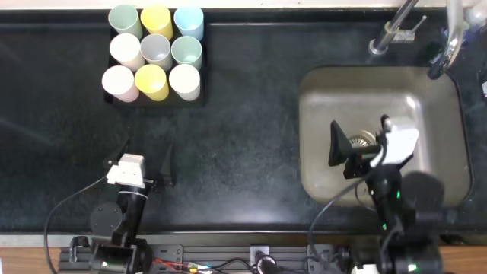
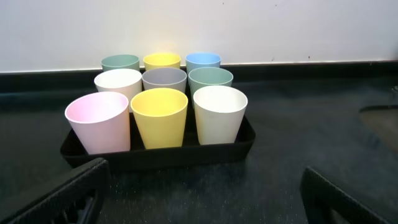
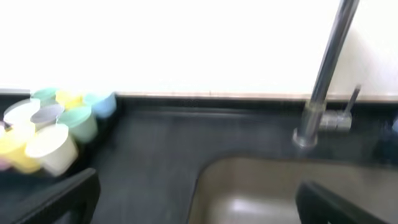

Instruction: Store Cups

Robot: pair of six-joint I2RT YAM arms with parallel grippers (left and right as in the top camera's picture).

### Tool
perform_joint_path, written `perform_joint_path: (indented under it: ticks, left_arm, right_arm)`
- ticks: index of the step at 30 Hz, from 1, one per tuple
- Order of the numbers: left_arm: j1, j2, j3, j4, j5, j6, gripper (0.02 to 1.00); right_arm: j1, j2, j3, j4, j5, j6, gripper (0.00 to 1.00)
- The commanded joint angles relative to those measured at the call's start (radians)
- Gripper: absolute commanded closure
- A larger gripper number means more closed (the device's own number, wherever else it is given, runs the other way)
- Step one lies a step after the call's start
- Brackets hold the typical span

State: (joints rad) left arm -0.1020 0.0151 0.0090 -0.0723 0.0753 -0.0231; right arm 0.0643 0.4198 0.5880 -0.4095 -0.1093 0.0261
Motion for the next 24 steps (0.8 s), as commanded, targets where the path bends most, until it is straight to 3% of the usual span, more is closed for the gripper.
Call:
perform_joint_path:
  ticks: [1, 9, 14, 24]
  left_arm:
    - [0.006, -0.009, -0.001, -0.004, 0.010, -0.003, 0.018]
    - [0.006, -0.009, -0.001, -0.004, 0.010, -0.003, 0.018]
    - [0.006, -0.009, -0.001, -0.004, 0.010, -0.003, 0.018]
    - [0.006, -0.009, -0.001, -0.004, 0.010, -0.003, 0.020]
  right_arm:
    - [-0.005, -0.119, -0.158, 0.157, -0.013, 0.003, 0.003]
    - [-0.005, -0.294, -0.415, 0.414, -0.012, 0.003, 0.003]
    - [-0.005, -0.422, -0.504, 0.412, -0.013, 0.004, 0.003]
    - [0.048, -0.417, -0.584, 0.400, 0.022, 0.003, 0.003]
